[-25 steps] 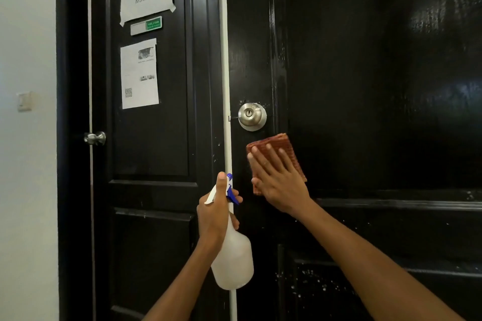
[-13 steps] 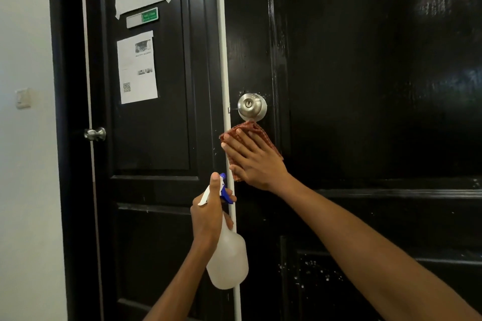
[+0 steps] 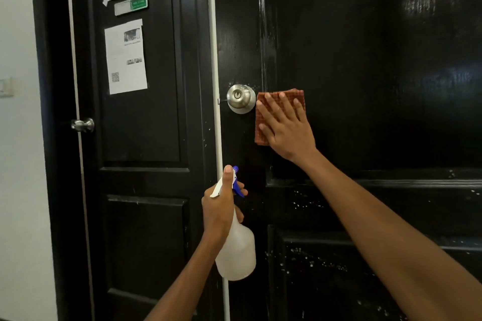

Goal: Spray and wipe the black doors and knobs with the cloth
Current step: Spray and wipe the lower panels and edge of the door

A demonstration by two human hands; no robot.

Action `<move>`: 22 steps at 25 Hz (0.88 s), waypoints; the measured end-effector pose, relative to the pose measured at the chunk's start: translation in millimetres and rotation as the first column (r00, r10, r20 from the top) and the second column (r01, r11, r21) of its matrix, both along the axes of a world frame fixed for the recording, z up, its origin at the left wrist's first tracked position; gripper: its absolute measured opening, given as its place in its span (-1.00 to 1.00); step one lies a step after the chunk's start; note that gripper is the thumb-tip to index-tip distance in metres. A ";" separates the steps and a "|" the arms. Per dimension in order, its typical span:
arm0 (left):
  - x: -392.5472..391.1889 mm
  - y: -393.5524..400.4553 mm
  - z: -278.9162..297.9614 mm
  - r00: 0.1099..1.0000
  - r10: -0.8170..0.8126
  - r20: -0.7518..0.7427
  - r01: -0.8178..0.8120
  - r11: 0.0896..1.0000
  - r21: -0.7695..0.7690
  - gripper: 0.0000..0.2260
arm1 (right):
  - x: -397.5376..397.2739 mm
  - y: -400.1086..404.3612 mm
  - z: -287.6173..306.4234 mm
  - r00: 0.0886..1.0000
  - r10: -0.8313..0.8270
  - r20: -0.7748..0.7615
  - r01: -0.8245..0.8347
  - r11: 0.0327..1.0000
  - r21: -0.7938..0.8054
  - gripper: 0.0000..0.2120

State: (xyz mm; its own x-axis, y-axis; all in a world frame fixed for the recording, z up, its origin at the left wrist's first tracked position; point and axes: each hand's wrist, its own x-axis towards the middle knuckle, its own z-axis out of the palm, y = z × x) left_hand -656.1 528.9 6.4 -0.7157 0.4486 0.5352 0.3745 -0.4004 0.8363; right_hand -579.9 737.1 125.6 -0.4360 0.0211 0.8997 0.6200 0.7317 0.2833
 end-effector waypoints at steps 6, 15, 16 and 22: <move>-8.1 -6.9 -2.7 0.998 0.064 0.026 -0.065 0.997 0.034 -0.50 | -50.7 -30.0 -76.9 0.999 0.054 0.003 -0.054 0.999 -0.007 -0.34; -32.6 -24.9 1.6 0.990 0.135 0.027 -0.136 0.990 0.034 -0.49 | -82.4 -44.9 -0.8 0.952 -0.010 0.306 -0.039 0.988 0.152 -0.33; -33.1 -24.1 2.1 0.991 0.128 0.027 -0.128 0.991 0.032 -0.49 | -79.6 -42.9 -6.2 0.956 -0.001 0.295 -0.044 0.988 0.148 -0.33; -18.2 -9.5 -7.5 0.998 0.061 0.026 -0.061 0.998 0.000 -0.52 | -16.0 -6.6 -32.5 0.992 0.015 0.123 -0.024 0.997 0.071 -0.29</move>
State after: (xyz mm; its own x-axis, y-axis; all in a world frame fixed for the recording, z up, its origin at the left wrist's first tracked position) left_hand -674.3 519.4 -1.0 -0.7555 0.4036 0.5161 0.3759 -0.3783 0.8459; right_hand -595.9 730.6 93.1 -0.5424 -0.0513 0.8386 0.5634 0.7181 0.4084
